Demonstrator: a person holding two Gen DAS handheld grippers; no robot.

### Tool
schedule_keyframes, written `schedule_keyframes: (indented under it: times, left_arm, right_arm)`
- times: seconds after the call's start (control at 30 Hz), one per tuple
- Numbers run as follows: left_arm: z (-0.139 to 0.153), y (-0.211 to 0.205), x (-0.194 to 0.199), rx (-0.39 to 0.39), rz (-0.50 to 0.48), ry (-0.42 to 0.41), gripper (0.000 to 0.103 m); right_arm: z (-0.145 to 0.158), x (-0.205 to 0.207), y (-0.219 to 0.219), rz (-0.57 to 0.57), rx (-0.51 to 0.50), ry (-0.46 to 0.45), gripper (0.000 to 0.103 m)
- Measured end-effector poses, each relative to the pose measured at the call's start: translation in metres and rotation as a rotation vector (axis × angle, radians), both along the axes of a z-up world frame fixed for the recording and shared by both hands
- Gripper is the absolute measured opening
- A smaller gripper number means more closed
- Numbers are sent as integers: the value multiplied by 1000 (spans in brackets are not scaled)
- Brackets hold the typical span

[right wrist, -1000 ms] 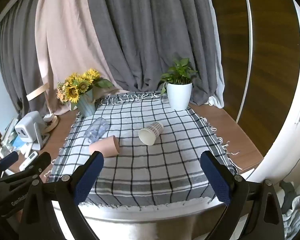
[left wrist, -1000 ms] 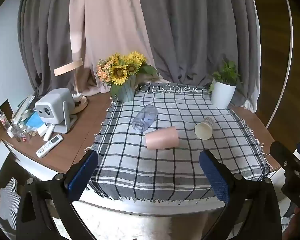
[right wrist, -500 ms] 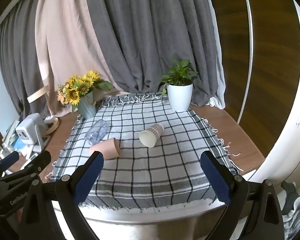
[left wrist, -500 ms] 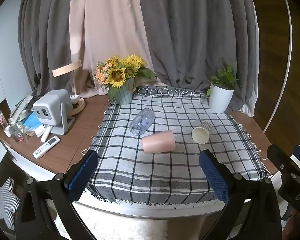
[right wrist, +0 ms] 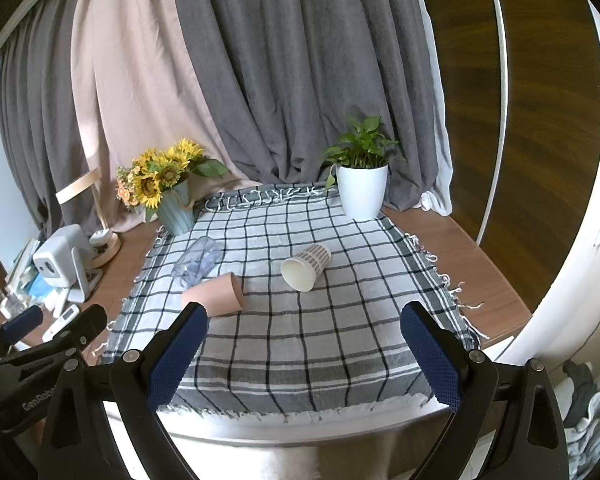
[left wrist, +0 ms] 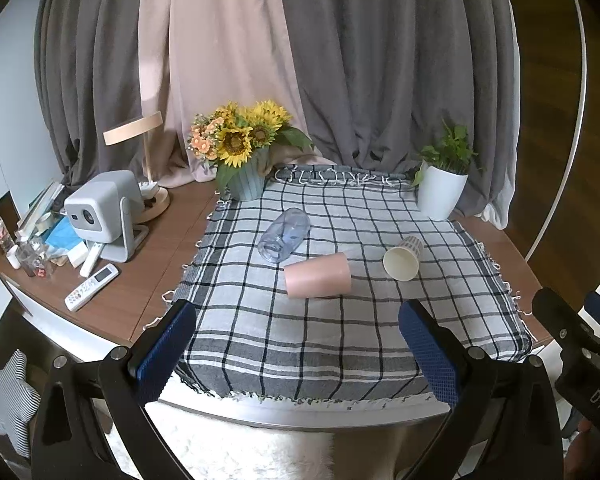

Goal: Flip cup upside down

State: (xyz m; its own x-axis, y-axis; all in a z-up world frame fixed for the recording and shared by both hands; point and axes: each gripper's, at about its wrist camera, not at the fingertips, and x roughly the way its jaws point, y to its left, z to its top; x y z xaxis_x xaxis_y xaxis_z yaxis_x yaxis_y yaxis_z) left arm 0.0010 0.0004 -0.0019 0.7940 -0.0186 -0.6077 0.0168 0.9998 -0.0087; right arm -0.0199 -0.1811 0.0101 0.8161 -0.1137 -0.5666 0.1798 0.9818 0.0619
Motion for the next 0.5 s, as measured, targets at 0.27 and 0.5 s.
schedule_keyframes:
  times: [0.27,0.5]
  left_arm:
    - [-1,0,-1,-1,0,-2,103]
    - [2,2,0,-3,-5,-4,103]
  right_arm:
    - [1,-2,0,0,1,-3,98]
    - [-3,-2,4,-3,-4,-9,98]
